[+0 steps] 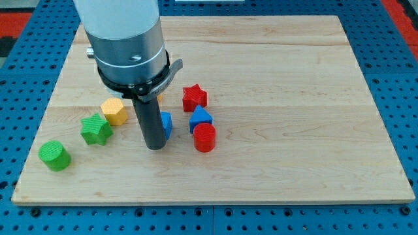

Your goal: Push the green circle towards the up side

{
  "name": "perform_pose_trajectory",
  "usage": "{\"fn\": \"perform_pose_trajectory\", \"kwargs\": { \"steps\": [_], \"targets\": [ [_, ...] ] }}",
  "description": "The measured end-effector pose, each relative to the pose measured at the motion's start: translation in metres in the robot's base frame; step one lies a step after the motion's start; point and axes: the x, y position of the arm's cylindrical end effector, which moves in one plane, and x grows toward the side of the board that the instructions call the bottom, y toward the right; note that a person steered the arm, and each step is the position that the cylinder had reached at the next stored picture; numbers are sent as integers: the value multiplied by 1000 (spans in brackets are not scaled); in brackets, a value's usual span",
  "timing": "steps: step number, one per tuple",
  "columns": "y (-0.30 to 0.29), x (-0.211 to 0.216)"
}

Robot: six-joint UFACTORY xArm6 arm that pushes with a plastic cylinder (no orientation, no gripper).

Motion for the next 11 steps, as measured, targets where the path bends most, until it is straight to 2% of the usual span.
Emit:
{"fn": "perform_pose_trajectory", "kwargs": {
  "steps": [1,2,3,4,5,6,7,8,11],
  "targets": [
    [-1,-1],
    [-8,16],
    [-10,61],
    [-65,101],
    [-125,91],
    [-144,54],
    [-177,40],
    [-180,37],
    [-176,-58]
  ]
}}
